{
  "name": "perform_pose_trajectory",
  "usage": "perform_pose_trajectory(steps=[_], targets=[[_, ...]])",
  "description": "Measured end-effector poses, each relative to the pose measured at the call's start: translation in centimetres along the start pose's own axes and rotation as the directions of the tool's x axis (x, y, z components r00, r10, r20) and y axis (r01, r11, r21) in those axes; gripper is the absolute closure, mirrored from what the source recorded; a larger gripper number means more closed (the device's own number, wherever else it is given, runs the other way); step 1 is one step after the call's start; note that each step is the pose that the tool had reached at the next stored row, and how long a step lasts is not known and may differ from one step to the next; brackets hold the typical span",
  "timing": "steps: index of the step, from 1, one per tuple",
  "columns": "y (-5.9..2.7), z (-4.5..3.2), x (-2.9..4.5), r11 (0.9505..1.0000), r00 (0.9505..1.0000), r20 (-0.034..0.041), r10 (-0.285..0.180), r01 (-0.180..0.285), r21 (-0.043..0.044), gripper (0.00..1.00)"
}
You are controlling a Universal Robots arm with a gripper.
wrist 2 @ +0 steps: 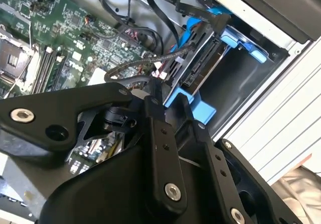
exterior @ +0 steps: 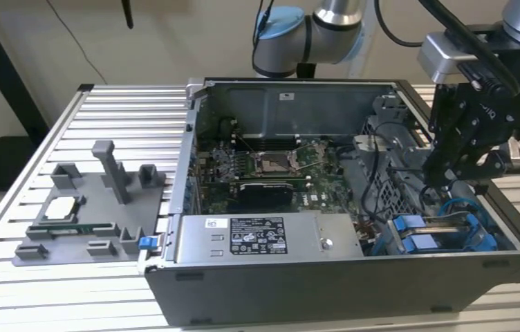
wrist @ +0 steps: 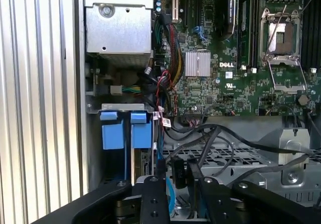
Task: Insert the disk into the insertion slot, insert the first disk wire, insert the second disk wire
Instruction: 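Insert the first disk wire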
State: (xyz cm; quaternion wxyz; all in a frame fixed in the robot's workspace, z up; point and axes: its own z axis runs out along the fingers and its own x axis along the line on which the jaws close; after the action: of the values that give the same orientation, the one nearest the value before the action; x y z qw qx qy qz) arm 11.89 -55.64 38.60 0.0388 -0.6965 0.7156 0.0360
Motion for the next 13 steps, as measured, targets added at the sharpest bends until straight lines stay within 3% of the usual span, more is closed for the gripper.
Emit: perform_pose_trajectory(steps=[13], targets=[[0.44,0.00,0.01,1.0000,1.0000,0.0000,0.000,0.000,0.0000,0.00]])
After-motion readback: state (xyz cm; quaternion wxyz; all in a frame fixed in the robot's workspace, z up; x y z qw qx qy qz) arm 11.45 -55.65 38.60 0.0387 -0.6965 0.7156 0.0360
